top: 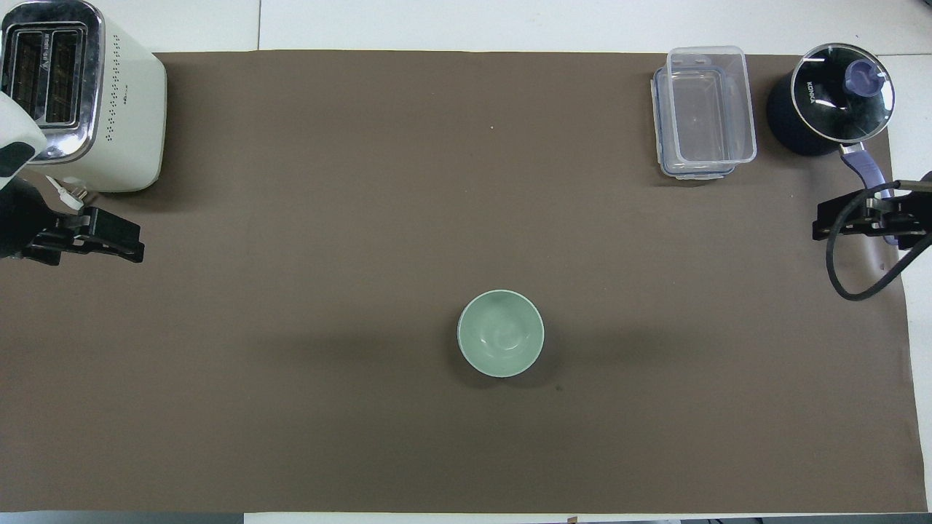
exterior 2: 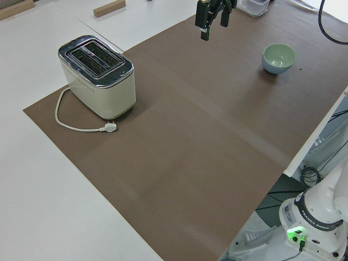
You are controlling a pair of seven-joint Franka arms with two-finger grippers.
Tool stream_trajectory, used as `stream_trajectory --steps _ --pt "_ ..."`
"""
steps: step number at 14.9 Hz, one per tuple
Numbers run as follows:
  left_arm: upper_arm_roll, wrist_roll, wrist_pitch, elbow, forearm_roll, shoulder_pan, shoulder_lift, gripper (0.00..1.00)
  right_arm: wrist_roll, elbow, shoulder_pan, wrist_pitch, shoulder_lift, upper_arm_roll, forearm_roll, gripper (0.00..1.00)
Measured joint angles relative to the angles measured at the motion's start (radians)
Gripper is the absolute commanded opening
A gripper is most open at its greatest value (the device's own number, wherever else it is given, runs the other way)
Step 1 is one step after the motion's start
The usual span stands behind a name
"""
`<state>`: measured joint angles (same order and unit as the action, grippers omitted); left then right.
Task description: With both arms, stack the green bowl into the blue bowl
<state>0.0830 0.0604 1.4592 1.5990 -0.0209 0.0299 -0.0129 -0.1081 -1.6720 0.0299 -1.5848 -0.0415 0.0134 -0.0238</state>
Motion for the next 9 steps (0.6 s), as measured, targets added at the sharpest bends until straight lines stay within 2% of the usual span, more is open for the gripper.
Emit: stream_trajectory --steps 9 --pt "-0.001 0.000 0.000 0.000 0.000 -0.005 0.000 1.00 0.000 0.000 -0.001 0.030 0.000 -0.002 0.000 1.00"
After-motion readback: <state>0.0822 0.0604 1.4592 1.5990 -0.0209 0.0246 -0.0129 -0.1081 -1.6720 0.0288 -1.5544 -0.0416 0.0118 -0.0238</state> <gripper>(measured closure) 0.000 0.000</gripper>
